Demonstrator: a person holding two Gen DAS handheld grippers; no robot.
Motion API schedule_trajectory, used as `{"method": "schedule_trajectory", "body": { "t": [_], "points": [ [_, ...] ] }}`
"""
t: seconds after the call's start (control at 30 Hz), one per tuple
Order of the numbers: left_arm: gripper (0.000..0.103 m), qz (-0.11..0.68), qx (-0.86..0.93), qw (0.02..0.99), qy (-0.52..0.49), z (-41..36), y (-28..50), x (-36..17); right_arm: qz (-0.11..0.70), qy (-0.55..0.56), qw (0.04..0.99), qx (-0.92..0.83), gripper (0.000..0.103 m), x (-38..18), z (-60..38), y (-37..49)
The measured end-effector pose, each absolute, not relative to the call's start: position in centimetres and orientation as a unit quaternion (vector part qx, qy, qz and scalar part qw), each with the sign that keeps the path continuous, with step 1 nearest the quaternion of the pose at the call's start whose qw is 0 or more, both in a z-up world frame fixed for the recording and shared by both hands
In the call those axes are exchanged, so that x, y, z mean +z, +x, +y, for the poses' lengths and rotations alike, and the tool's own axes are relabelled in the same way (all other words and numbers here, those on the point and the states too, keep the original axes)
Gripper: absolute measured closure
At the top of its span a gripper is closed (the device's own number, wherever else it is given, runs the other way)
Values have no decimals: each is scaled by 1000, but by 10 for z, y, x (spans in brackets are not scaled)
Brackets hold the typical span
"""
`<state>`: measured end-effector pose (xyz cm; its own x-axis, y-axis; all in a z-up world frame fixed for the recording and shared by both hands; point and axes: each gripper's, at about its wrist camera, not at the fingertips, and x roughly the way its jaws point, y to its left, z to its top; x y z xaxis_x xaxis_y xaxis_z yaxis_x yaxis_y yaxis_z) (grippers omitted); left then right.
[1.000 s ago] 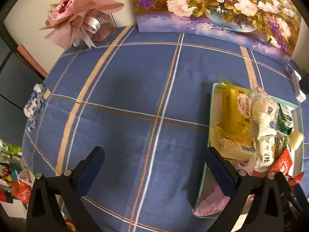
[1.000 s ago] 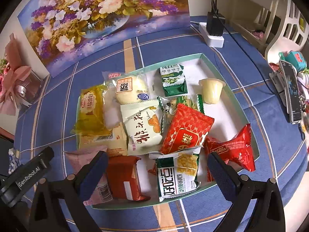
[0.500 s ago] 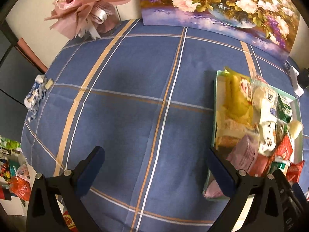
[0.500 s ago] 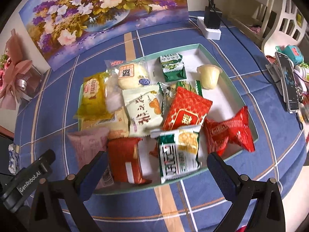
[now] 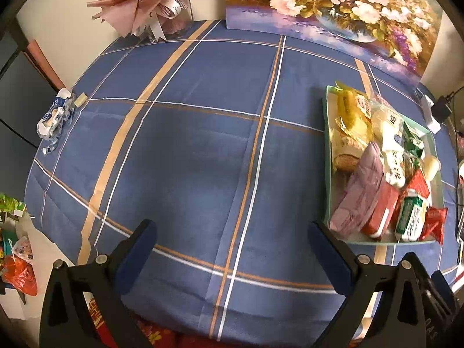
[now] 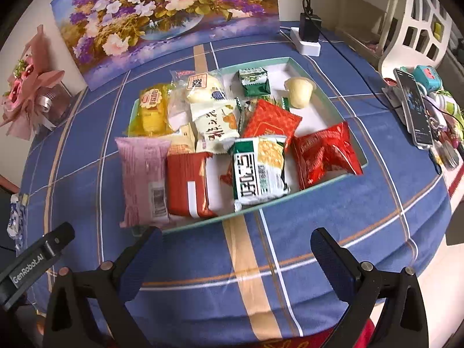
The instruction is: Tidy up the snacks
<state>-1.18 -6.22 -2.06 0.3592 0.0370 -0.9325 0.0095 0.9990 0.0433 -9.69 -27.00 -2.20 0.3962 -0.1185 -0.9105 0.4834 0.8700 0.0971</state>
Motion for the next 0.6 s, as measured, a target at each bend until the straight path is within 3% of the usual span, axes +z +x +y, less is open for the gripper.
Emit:
{"method": "schedule_trajectory", "body": {
  "t": [0.6],
  "points": [
    [0, 567, -10, 823, 17, -55, -22, -21, 517, 163, 821, -179, 0, -18, -259, -106]
  ]
}}
